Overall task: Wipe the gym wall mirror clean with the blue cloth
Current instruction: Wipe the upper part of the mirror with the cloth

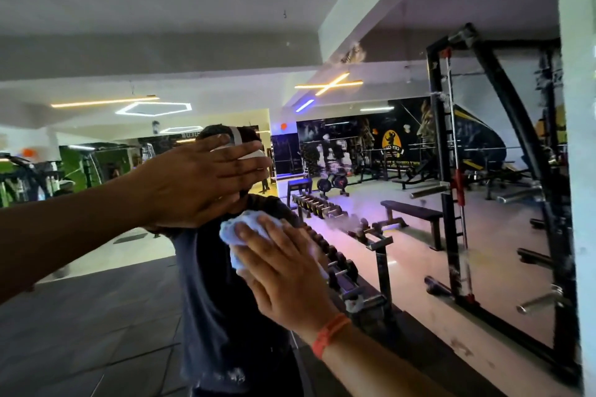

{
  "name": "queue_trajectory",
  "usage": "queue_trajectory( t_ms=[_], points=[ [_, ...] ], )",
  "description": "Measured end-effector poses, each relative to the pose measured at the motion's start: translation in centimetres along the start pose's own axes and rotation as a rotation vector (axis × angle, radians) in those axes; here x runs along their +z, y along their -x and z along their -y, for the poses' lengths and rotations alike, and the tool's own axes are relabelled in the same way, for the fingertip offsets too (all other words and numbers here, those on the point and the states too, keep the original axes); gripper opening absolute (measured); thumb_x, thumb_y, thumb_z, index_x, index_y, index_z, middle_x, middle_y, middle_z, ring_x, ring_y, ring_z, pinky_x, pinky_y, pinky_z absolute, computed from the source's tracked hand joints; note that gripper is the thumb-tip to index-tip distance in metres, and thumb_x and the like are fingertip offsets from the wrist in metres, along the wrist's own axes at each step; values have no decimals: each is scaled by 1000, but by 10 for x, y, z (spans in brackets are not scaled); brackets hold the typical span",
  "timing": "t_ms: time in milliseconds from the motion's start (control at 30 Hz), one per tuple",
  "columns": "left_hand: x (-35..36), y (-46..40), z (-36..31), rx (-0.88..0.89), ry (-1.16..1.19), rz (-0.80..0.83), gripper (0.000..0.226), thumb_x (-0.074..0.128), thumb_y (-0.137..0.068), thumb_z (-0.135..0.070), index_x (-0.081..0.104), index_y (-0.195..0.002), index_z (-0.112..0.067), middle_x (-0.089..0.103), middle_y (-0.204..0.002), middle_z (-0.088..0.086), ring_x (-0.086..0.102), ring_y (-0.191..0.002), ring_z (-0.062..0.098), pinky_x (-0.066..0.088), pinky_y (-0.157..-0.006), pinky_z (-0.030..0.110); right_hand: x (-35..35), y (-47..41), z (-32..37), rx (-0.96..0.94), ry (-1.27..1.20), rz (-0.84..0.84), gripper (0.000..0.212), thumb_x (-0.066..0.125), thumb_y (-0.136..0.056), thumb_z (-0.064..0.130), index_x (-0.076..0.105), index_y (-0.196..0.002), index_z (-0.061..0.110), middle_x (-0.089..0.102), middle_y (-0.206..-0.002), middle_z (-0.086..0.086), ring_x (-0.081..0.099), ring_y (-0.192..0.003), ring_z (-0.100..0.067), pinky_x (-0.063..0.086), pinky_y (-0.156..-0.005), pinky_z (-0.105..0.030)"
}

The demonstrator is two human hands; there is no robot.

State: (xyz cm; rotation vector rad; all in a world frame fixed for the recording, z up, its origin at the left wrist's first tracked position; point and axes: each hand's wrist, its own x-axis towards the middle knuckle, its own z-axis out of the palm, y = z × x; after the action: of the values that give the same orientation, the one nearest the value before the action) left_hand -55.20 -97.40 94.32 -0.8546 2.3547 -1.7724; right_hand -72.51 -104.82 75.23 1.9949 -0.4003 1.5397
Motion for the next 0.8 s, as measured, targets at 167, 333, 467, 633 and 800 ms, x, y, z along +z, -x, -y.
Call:
queue_trajectory(
  t_ms=[167, 333, 467, 633, 800],
  points=[
    [0, 7, 13, 33, -20, 32, 55, 27, -106, -38, 40, -157, -22, 30, -166, 0, 22, -156, 24, 29, -121, 52, -20, 13, -72, 431, 122, -248, 41, 51, -99, 18, 62, -138, 17, 41, -160, 1, 35, -151, -26, 33, -118, -54],
    [3, 9, 24, 72, -2, 50, 55, 35, -105, -36, 35, -159, -24, 24, -168, -4, 15, -158, 20, 20, -125, 46, 25, -17, 16, 466, -39, -323, 39, 52, -103, 22, 61, -139, 13, 44, -158, -8, 36, -149, -34, 34, -118, -55],
    [5, 12, 22, 54, 19, 28, 55, 32, -106, -37, 35, -159, -22, 26, -168, -3, 16, -158, 22, 25, -123, 50, 7, 7, 15, -119, 33, 59, 32, 59, -103, 35, 72, -129, 22, 50, -154, 5, 41, -148, -24, 38, -115, -53],
    [11, 20, 14, 28, 2, 6, 55, 31, -105, -39, 39, -157, -23, 28, -167, -4, 17, -157, 22, 26, -123, 51, -35, 9, -70, 445, 165, -260, 39, 45, -107, 30, 63, -135, 11, 53, -151, -13, 45, -142, -37, 45, -108, -54],
    [11, 19, 11, 14, 29, -17, 55, 33, -104, -39, 42, -156, -23, 30, -166, -4, 21, -156, 22, 26, -122, 51, 20, 0, 12, 343, 31, -202, 40, 54, -103, 21, 60, -141, 8, 44, -158, -13, 36, -150, -36, 38, -117, -47]
  ],
)
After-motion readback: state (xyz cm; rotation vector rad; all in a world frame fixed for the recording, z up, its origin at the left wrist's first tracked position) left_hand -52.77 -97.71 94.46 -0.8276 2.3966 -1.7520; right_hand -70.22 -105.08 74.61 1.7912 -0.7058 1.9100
